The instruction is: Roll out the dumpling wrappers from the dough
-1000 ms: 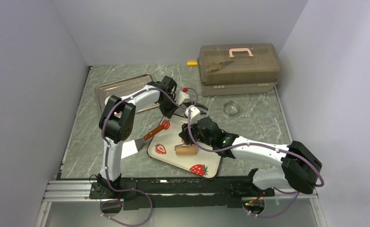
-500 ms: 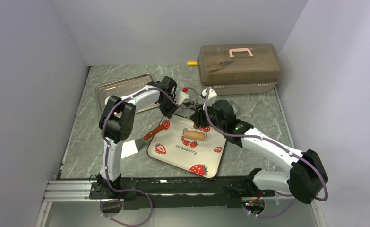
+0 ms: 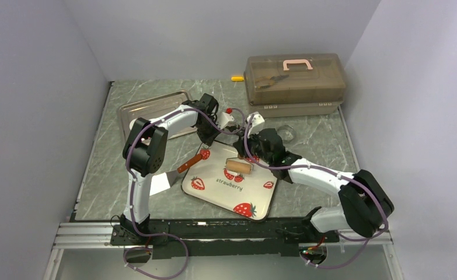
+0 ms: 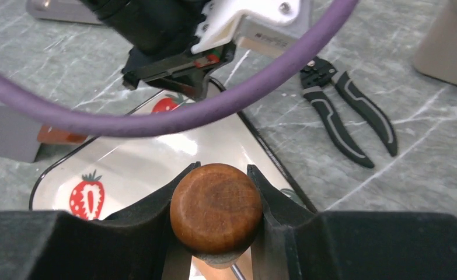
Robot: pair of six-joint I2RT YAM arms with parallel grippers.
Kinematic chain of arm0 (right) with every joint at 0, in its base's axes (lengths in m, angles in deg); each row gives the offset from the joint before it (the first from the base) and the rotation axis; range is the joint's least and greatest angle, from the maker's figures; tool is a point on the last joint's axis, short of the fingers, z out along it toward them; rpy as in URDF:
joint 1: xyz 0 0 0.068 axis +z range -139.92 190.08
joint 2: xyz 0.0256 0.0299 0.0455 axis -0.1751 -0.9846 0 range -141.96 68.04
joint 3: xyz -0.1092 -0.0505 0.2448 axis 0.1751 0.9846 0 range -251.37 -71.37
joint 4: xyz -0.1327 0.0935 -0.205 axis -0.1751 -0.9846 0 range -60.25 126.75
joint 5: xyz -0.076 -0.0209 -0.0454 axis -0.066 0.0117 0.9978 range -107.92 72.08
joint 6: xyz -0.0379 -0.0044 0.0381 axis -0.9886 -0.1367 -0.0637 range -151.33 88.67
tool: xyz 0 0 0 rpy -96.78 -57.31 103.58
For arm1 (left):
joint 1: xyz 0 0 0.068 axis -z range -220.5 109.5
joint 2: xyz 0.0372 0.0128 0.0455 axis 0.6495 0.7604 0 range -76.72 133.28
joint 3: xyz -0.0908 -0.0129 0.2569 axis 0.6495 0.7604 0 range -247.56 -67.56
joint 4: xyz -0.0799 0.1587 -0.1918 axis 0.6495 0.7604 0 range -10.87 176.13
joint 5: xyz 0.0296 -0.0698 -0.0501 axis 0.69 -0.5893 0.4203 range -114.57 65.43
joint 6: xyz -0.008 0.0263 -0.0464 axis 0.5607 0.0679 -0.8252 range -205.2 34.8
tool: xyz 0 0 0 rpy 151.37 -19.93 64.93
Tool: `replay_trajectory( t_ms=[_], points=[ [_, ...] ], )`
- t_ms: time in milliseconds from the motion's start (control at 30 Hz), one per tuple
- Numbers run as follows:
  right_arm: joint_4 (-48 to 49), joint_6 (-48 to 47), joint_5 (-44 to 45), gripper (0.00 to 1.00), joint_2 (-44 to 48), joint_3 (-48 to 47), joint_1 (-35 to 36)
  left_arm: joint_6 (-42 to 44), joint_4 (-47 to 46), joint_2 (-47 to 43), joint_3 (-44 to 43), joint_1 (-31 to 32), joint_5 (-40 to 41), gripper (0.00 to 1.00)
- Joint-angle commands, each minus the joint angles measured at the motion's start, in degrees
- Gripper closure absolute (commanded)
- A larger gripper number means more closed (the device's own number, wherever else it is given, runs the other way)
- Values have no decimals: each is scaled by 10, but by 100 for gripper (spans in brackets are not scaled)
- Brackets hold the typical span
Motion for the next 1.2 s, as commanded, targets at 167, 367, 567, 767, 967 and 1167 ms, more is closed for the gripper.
replay_trajectory(
  t_ms=[167, 367, 567, 767, 967, 1167],
  points=[
    [23, 23, 22, 100, 8, 128, 47, 10, -9, 23, -8, 0, 18, 100],
    [4, 56, 41, 100, 24, 169, 79, 10, -11, 21, -6, 1, 18, 100],
    [-24, 57, 43, 100, 69, 183, 89, 10, -12, 19, -4, 1, 18, 100],
    [-84, 18, 8, 100, 126, 115, 90, 10, -12, 20, -4, 1, 18, 100],
    [-64, 44, -62, 100, 138, 15, 74, 10, -13, 18, -3, 1, 20, 100],
    [54, 108, 49, 100, 108, -14, 54, 9, -13, 19, -3, 2, 20, 100]
  ],
)
